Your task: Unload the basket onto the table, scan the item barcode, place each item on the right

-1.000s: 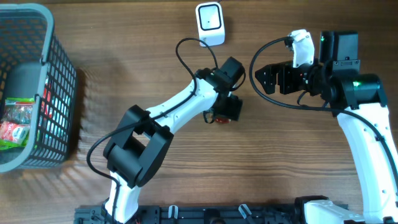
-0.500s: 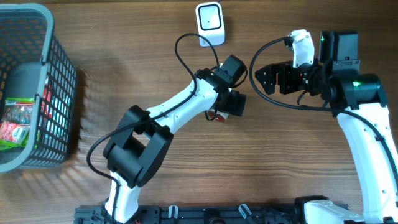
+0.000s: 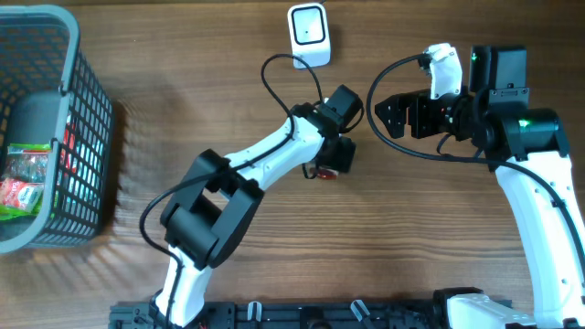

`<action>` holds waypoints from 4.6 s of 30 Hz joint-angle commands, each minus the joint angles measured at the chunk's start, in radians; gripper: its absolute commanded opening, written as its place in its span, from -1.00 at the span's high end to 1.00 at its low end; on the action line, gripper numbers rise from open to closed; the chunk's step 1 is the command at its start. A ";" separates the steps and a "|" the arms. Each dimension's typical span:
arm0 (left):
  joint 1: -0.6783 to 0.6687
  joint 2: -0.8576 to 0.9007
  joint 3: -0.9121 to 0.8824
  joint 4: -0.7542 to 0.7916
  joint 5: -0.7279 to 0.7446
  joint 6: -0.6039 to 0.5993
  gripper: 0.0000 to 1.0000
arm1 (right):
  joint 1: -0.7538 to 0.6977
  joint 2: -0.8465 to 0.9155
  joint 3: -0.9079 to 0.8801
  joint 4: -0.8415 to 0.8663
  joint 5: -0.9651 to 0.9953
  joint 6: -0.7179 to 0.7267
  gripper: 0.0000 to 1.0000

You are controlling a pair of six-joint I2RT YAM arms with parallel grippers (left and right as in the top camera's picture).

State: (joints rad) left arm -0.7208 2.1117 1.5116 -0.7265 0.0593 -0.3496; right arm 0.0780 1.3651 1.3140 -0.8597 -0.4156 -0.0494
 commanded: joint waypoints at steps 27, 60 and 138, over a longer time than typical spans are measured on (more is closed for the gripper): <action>-0.041 -0.004 -0.005 -0.011 -0.161 0.004 -0.54 | 0.003 0.001 0.018 0.002 -0.011 0.000 -0.99; -0.081 -0.096 -0.001 -0.215 -0.743 -0.257 -0.23 | 0.003 0.001 0.018 0.002 -0.011 0.001 -0.99; 1.545 -0.140 0.060 -0.197 -0.295 -0.169 -1.00 | 0.003 0.001 0.018 0.002 -0.011 0.000 -0.99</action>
State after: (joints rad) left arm 0.8032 1.9583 1.6337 -0.9604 -0.2340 -0.5034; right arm 0.0780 1.3651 1.3136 -0.8597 -0.4156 -0.0494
